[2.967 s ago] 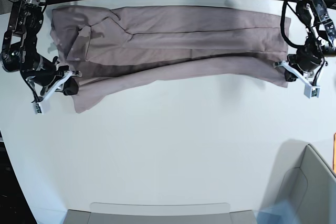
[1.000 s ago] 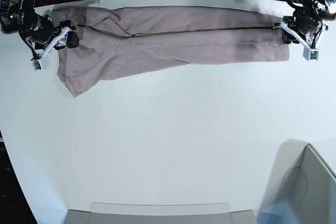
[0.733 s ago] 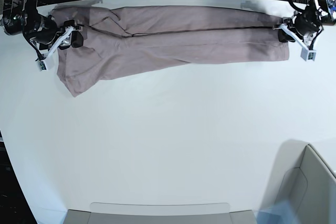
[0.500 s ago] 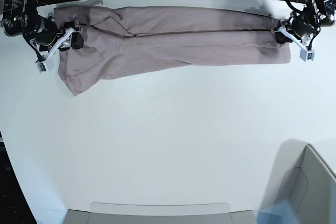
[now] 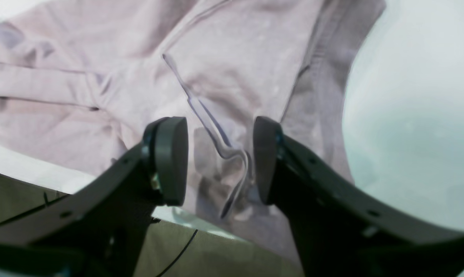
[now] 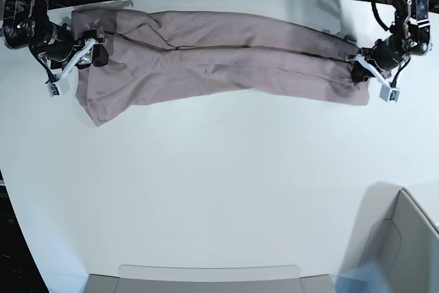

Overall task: Fold the T-shirt properly
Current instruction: 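Lower the stretched strip onto the table with both grippers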

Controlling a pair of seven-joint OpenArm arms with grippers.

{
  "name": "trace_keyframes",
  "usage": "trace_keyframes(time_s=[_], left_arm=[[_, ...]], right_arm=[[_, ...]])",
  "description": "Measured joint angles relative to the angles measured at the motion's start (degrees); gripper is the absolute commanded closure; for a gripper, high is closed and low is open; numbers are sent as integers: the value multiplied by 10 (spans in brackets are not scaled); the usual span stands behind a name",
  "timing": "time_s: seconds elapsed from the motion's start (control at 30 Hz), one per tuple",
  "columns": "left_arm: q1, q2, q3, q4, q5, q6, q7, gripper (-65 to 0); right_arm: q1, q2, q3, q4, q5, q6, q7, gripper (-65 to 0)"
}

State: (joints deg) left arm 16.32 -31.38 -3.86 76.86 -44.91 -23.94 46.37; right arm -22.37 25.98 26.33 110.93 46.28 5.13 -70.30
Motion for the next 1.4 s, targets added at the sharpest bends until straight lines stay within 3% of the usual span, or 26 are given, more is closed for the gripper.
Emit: trace_keyframes(time_s=[0.1,0.17,0.23,0.37,0.6,0.93,1.03,1.3,1.33,1.4], left_arm=[[-5,1,2,-17,-14,-32,-3,0],[-3,-3,-6,-23,-17,-103,10,0],[4,0,-51,-26,-21,-150,42,0],[16,17,-166,-24,-17,-182,82,0],[8,10,-267,-5,27,-162,144,0],[3,66,-344,183,38,-160,257,0],[6,81,-344,195,39,-160,264,0],[9,77,-345,156,44,-160,261,0],[10,77,-345,155,44,-160,262,-10],[11,77,-345,155,45,-160,265,-131]], right_arm=[[8,0,2,0,0,0,2,-283],[8,0,6,0,0,0,2,-283],[9,-3,18,0,2,0,0,-283],[31,-38,43,0,2,0,2,-283],[32,-52,55,0,1,0,0,-283],[33,-54,55,0,0,0,0,-283],[33,-54,55,0,0,0,0,-283],[33,-54,55,0,0,0,0,-283],[33,-54,55,0,0,0,0,-283],[33,-54,55,0,0,0,0,-283]])
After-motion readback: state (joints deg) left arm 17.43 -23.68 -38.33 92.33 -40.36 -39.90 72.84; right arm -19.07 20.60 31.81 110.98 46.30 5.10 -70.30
